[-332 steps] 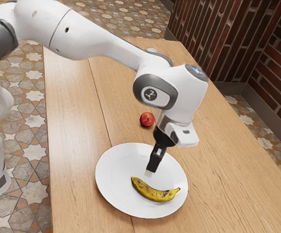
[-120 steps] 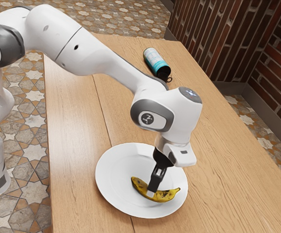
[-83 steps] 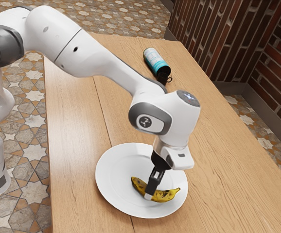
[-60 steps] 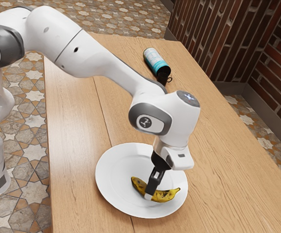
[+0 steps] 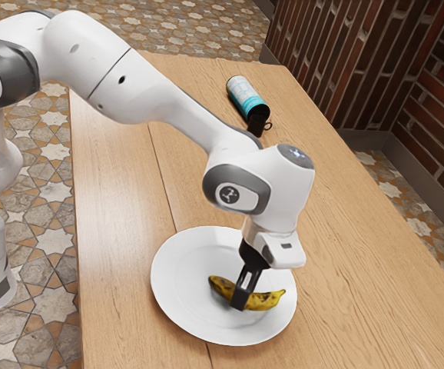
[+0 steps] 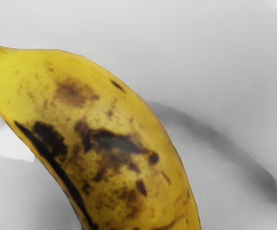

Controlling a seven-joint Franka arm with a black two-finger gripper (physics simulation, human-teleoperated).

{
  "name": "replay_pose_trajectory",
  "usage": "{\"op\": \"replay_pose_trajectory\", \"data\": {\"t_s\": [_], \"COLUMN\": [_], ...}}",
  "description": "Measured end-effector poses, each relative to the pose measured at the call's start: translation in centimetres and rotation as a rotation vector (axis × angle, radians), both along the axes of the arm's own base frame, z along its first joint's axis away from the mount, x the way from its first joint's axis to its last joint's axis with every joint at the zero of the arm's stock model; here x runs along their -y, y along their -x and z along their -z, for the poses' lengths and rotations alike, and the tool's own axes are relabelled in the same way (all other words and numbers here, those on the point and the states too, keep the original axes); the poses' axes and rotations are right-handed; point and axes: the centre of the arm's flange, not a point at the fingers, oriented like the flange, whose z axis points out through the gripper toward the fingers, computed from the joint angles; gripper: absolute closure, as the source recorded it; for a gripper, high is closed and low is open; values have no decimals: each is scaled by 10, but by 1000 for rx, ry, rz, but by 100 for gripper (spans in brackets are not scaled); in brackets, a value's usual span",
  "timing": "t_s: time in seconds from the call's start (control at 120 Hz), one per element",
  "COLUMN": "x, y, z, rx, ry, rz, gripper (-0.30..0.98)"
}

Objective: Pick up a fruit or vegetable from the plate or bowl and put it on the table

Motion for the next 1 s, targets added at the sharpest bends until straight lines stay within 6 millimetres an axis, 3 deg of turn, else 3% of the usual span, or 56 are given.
{"op": "replay_pose_trajectory", "data": {"t_s": [0.117, 0.208, 0.242, 0.292, 0.392, 0.442, 0.567, 0.642, 0.733, 0.842, 0.883, 0.908, 0.958, 1.0], "x": [-7, -37, -54, -77, -103, -115, -132, -135, -137, -139, -142, -145, -143, -152], "y": [-11, -37, -53, -93, -172, -194, -219, -223, -224, -224, -208, -185, -120, -84], "z": [-15, -39, -52, -80, -120, -115, -68, -55, -48, -47, -55, -70, -137, -196], "rx": [37, 96, 131, 219, 379, 400, 349, 333, 324, 329, 323, 311, 312, 338], "ry": [7, 8, 6, -18, -77, -103, -102, -100, -97, -102, -116, -117, -122, -148], "rz": [5, -21, -36, -43, -10, 16, 91, 140, 189, 232, 223, 204, 174, 136], "gripper": [53, 53, 53, 53, 53, 53, 53, 53, 28, 13, 10, 8, 6, 4]}}
